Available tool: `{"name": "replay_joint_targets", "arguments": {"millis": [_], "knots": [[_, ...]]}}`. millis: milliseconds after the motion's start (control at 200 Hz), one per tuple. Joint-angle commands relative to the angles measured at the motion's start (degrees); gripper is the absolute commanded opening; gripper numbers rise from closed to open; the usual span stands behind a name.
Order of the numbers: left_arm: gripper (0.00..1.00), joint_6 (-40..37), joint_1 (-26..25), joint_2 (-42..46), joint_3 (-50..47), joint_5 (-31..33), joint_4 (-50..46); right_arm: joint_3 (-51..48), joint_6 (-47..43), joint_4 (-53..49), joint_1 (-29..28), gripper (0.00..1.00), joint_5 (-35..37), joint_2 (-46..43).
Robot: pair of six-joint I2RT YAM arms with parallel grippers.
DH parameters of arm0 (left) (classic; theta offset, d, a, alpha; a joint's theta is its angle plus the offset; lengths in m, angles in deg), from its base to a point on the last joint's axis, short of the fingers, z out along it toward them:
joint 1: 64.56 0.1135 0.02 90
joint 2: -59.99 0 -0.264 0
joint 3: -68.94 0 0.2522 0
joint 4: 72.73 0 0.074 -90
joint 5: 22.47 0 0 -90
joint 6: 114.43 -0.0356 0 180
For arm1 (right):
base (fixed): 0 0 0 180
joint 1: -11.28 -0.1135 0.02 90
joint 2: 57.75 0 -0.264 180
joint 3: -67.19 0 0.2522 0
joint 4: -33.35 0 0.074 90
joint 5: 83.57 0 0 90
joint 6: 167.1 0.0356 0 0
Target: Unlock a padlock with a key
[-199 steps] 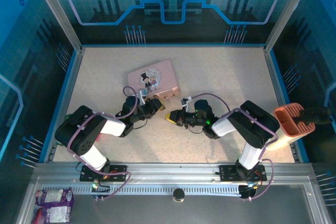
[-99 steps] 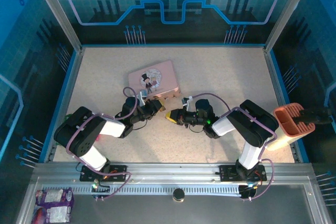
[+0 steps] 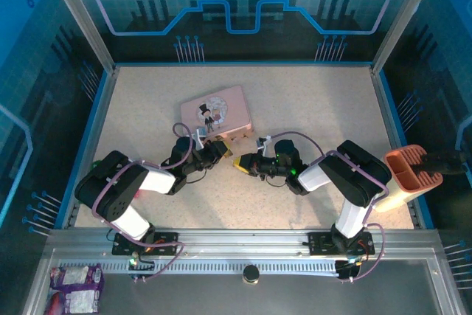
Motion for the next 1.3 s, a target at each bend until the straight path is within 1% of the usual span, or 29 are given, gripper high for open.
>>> {"name": "replay_joint_targets", "arguments": {"millis": [0,335,545,735,1091,1296], "knots": [[0.0,3.5,-1.1,2.0,-0.4,-4.4,4.5,-0.3,0.2,1.3,0.3,0.0,0.7,-1.0],[0.0,3.4,-2.3,1.6,-0.4,-4.2,4.8,0.3,2.6,3.8,0.3,0.0,1.0,-0.5],[0.0,3.2,-4.9,1.5,-0.9,-3.0,6.4,-0.4,4.5,6.0,0.8,0.0,2.1,0.5],[0.0,3.0,-5.0,1.8,-2.0,-2.6,7.5,-1.6,5.8,7.2,1.8,0.0,2.8,0.4],[0.0,2.6,-5.8,1.6,-2.0,-1.9,9.6,-1.9,12.0,16.5,1.8,0.0,3.5,5.5],[0.0,2.2,-6.5,1.0,-1.9,-1.4,9.7,-1.9,13.2,17.7,1.6,0.0,4.3,5.4]]}}
